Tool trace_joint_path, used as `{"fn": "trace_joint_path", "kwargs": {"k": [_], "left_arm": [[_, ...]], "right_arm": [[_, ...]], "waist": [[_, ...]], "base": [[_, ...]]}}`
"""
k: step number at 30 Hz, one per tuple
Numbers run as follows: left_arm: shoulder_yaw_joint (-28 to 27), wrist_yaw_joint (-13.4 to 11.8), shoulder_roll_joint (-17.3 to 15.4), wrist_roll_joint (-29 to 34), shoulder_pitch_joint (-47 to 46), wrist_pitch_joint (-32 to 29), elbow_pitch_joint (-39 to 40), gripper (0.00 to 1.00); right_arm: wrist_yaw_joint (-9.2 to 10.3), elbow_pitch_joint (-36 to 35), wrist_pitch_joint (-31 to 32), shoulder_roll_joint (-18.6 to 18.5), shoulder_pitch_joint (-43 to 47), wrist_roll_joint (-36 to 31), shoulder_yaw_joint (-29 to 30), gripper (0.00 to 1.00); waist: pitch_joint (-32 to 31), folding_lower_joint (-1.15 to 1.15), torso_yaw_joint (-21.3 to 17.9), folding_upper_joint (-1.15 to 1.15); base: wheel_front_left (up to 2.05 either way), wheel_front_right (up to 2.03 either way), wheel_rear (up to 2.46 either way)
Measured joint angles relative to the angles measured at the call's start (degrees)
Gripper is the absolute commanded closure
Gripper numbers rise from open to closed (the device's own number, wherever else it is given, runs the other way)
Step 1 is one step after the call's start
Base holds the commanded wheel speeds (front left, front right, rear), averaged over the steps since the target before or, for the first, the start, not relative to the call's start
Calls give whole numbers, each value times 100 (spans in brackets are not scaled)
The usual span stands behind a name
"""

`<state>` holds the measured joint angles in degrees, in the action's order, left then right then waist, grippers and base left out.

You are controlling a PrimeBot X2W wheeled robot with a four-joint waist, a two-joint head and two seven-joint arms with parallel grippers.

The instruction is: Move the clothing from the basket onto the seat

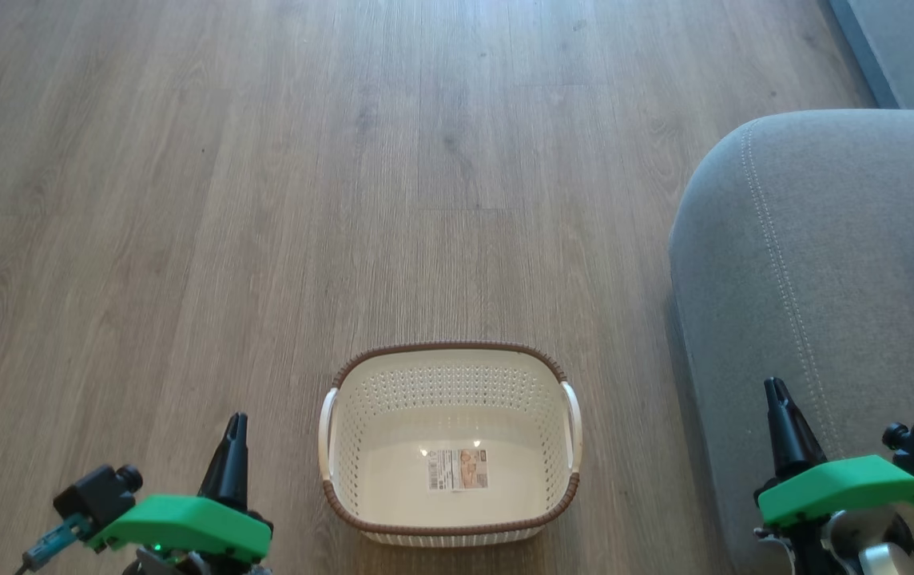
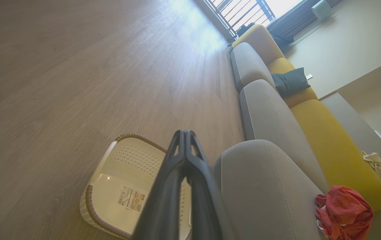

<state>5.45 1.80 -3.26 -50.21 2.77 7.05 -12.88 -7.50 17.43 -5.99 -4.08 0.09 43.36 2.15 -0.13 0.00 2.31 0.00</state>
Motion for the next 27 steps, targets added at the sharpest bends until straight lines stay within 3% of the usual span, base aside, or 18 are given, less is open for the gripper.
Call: {"fn": "trace_joint_path", "kwargs": {"k": [27], "left_arm": [[-322, 209, -3, -1625, -196, -454, -99, 100]], "right_arm": [[1, -52, 458, 23, -86, 1818, 203, 100]], "waist": [[12, 0, -88, 0]], "base": [[0, 0, 0]]}}
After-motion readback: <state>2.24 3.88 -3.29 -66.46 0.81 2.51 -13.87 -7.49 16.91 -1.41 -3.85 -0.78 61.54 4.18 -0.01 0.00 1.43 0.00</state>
